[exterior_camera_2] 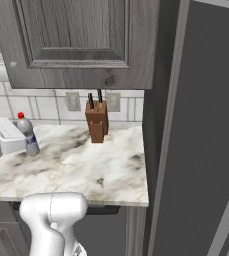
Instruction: Take the bottled waters from the counter and place them in the freezer to freeze. Close the freezer door after placing the bottles.
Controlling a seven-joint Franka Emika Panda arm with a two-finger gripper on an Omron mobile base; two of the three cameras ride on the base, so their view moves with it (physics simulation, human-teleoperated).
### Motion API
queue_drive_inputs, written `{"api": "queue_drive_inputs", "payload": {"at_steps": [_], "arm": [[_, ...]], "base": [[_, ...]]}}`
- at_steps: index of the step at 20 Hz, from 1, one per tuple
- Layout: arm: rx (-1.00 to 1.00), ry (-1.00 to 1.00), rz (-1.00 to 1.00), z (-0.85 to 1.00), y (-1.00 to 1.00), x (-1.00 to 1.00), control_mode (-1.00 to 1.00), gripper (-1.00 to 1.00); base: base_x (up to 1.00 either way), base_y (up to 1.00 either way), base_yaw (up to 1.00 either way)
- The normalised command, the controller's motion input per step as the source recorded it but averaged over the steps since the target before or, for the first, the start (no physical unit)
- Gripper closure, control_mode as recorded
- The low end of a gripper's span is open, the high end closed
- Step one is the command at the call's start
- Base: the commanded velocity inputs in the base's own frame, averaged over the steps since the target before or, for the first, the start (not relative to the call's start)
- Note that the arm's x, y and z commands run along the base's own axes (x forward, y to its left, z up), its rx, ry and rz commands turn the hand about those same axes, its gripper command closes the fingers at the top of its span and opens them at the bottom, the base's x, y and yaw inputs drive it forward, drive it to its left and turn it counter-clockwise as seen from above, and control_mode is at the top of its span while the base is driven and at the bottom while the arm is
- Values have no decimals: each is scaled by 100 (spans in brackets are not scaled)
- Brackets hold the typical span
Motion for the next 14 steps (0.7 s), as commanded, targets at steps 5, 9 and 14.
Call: {"api": "queue_drive_inputs", "payload": {"at_steps": [5,9,14], "arm": [[0,0,0,0,6,-13,100,100],[0,0,0,0,0,0,100,100],[0,0,0,0,0,0,100,100]], "base": [[-20,8,0],[-100,65,0],[-100,67,-16]]}}
